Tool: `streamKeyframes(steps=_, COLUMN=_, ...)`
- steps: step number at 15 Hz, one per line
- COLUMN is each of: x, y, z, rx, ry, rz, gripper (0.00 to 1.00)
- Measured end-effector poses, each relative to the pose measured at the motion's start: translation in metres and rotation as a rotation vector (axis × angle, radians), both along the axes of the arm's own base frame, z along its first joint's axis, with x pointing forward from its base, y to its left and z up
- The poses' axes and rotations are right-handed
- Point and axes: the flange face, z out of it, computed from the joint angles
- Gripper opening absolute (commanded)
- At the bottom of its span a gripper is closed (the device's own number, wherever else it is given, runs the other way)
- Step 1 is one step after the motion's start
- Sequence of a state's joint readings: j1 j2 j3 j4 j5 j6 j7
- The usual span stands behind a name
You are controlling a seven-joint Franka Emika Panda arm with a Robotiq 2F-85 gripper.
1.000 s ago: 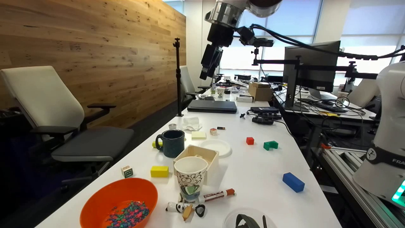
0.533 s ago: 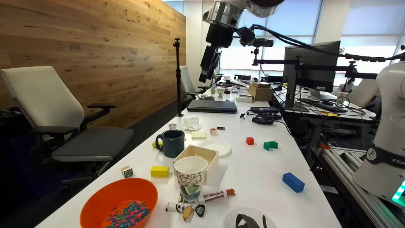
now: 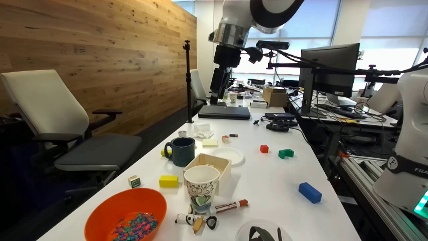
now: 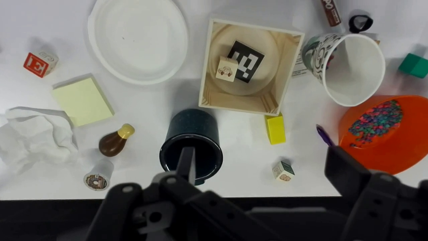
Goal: Take one cube out of the box and place it on the tabletop.
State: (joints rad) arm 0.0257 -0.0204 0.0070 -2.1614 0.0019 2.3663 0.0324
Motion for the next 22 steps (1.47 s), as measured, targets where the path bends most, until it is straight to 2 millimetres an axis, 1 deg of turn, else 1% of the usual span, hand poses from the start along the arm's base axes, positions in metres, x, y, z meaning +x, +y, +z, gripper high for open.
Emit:
streamKeyframes(steps=5, x=0.012, y=0.001, z=-0.031, rx=0.007, ry=0.057, rz=0.0, gripper=1.0)
streamKeyframes(steps=14, x=0.029, y=0.002, z=-0.071, rx=0.007, ry=0.124, rz=-0.003, gripper=1.0)
streamKeyframes(steps=16, x=0.032, y=0.003, z=-0.074, rx=0.008, ry=0.131, rz=-0.002, gripper=1.0)
streamKeyframes(steps=20, x=0.034, y=0.003, z=-0.073, rx=0.003, ry=0.131, rz=0.002, gripper=1.0)
streamKeyframes(steps=22, x=0.034, y=0.003, z=-0.08, rx=0.001, ry=0.143, rz=0.002, gripper=1.0)
